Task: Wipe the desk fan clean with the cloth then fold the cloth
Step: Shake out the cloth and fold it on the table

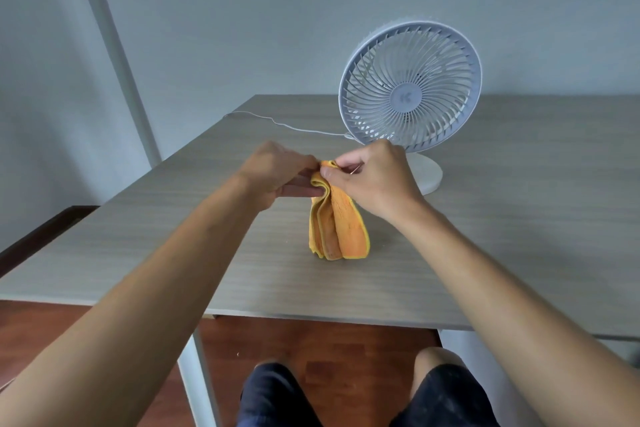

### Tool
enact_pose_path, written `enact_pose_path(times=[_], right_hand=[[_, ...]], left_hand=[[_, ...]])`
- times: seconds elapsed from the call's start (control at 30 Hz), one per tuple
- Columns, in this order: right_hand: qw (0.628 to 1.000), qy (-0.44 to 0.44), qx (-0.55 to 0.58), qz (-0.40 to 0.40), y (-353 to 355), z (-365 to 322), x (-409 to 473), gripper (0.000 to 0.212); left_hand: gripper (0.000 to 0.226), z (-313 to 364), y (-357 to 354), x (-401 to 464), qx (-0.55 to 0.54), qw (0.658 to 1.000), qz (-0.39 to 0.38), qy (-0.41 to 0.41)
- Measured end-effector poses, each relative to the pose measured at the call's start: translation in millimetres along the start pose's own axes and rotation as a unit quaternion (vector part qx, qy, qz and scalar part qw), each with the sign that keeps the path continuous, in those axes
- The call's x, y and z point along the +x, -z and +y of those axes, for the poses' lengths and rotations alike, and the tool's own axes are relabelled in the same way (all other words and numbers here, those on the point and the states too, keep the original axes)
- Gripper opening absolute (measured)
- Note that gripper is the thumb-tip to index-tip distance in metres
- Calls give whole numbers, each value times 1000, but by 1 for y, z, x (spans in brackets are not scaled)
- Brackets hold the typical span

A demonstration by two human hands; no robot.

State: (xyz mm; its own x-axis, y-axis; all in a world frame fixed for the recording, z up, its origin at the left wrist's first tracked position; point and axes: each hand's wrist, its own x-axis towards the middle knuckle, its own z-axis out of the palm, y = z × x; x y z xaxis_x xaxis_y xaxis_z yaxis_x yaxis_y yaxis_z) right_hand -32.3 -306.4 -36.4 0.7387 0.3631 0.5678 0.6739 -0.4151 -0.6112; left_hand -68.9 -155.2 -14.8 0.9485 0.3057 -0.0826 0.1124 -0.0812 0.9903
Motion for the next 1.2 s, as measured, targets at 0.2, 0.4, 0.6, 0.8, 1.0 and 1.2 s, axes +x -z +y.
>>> enact_pose_path(times=[0.2,0.4,0.6,0.8,1.0,1.2], right_hand=[[996,55,-74,12,-3,6,-1,17],[988,98,-121,-15,-6,1,-8,19],[993,78,-91,-5,-1,8,-7,16],[999,-29,33,-4,4,22,2,16],[963,-144,223,-43,6,28,4,9],[952,-165,258,-21,12,39,1,9]], left_hand=[[17,0,0,1,-6,1000,11,0],[17,2,-1,-1,-4,1000,7,-8],[34,6,6,-2,-89,994,-33,49],[28,-10,28,7,57,998,9,-23],[43,-40,36,11,198,970,-98,-98],[19,-41,39,17,73,986,-56,-140]])
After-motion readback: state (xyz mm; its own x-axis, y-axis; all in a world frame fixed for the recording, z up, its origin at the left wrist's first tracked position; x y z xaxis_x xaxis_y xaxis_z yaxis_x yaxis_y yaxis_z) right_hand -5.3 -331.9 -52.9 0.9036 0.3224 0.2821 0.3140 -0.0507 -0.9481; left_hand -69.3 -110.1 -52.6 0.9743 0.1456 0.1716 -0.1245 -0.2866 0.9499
